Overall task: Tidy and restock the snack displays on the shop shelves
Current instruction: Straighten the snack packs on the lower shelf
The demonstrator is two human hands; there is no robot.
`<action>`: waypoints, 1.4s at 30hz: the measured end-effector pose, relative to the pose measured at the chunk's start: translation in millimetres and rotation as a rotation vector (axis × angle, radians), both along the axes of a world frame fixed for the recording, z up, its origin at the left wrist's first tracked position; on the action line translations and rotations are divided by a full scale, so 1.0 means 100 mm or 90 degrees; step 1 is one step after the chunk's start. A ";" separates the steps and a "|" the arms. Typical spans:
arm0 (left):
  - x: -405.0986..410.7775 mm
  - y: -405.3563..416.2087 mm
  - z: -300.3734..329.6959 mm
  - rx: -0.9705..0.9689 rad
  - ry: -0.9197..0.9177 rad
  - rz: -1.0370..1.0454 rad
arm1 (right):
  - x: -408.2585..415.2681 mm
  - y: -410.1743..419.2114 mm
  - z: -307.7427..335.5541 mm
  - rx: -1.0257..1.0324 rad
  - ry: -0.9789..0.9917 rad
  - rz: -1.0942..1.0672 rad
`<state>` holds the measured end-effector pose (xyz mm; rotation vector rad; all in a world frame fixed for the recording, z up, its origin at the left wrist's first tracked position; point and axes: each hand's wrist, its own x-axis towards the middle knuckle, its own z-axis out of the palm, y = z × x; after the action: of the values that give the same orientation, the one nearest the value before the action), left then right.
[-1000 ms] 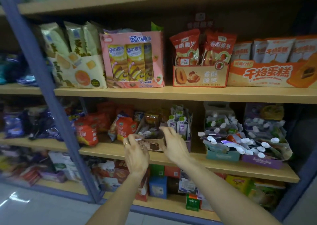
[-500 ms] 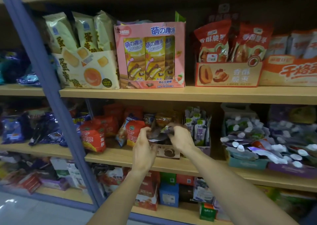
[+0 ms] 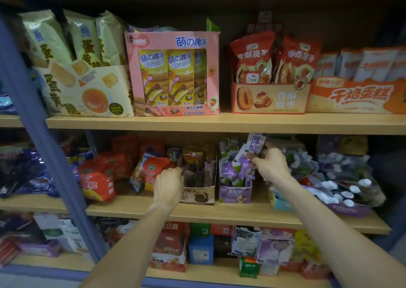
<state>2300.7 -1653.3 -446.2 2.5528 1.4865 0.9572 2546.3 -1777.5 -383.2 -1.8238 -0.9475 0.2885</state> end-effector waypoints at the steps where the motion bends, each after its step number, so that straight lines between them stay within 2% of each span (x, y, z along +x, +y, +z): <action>1: 0.00 0.00 0.03 0.015 -0.008 -0.003 | 0.04 0.02 0.01 -0.032 -0.030 0.000; 4: 0.00 -0.01 0.14 0.040 -0.036 -0.012 | 0.06 0.12 -0.02 -0.103 -0.103 0.023; 9: 0.03 -0.06 0.32 0.112 -0.092 -0.059 | -0.13 0.42 -0.27 -0.141 -0.207 0.034; 13: 0.05 -0.13 0.46 0.172 -0.137 -0.115 | -0.26 0.43 -0.51 -0.132 -0.294 -0.009; 16: 0.08 -0.18 0.55 0.184 -0.184 -0.160 | -0.28 0.32 -0.60 -0.105 -0.301 -0.087; 18: 0.14 -0.21 0.60 0.189 -0.200 -0.179 | -0.30 0.26 -0.64 -0.161 -0.334 -0.119; 20: 0.21 -0.25 0.64 0.192 -0.202 -0.194 | -0.35 0.21 -0.65 -0.260 -0.378 -0.110; 22: 0.28 -0.29 0.67 0.183 -0.203 -0.209 | -0.35 0.20 -0.64 -0.301 -0.385 -0.094; 27: 0.43 -0.36 0.70 0.136 -0.199 -0.209 | -0.38 0.08 -0.52 -0.225 -0.321 -0.075; 30: 0.50 -0.40 0.72 0.122 -0.197 -0.211 | -0.48 -0.05 -0.49 -0.070 -0.313 -0.097; 33: 0.57 -0.42 0.75 0.100 -0.197 -0.206 | -0.59 -0.11 -0.45 0.028 -0.257 -0.045; 37: 0.68 -0.45 0.79 0.077 -0.195 -0.215 | -0.57 -0.04 -0.46 -0.001 -0.281 0.047; 42: 0.73 -0.54 0.82 0.062 -0.147 -0.241 | -0.33 -0.03 -0.49 -0.040 -0.270 -0.033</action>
<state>2373.5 -1707.1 -364.3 2.5453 0.8780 1.2306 2513.4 -1780.8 -431.9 -2.0061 -1.1875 -0.1084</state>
